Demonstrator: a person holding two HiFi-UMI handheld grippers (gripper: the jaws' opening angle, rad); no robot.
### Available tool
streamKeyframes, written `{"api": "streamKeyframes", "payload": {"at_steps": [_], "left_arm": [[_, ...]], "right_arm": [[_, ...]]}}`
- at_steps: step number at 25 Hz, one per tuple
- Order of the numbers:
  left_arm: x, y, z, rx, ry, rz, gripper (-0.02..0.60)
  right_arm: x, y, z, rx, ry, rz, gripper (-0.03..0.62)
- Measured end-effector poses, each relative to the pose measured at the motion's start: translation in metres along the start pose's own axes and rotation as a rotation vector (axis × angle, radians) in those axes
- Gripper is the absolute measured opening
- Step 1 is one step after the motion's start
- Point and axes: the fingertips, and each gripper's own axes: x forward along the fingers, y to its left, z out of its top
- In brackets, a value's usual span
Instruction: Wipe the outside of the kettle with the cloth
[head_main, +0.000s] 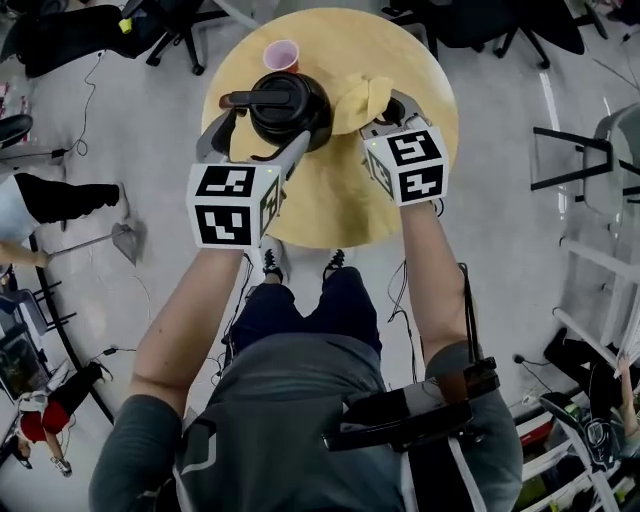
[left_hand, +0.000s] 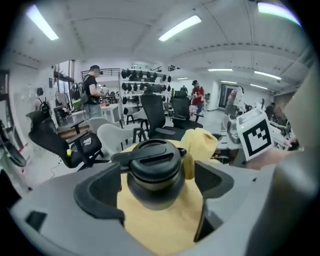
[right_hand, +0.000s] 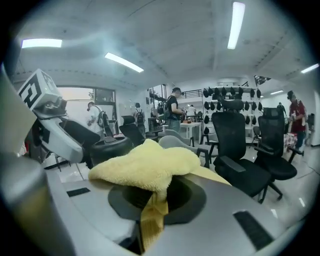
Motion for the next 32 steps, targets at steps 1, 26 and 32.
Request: {"api": "streamKeyframes", "payload": {"at_steps": [1, 26, 32], "left_arm": [[0.004, -0.003, -0.003, -0.027, 0.012, -0.005, 0.451], [0.034, 0.030, 0.003, 0.248, -0.053, -0.078, 0.453], [0.033, 0.031, 0.000, 0.351, -0.080, -0.196, 0.453]], "right_arm": [[0.005, -0.001, 0.002, -0.008, 0.000, 0.012, 0.063], [0.087, 0.037, -0.126, -0.247, 0.273, 0.201, 0.061], [0.077, 0.041, -0.131, -0.231, 0.301, 0.218, 0.061]]}}
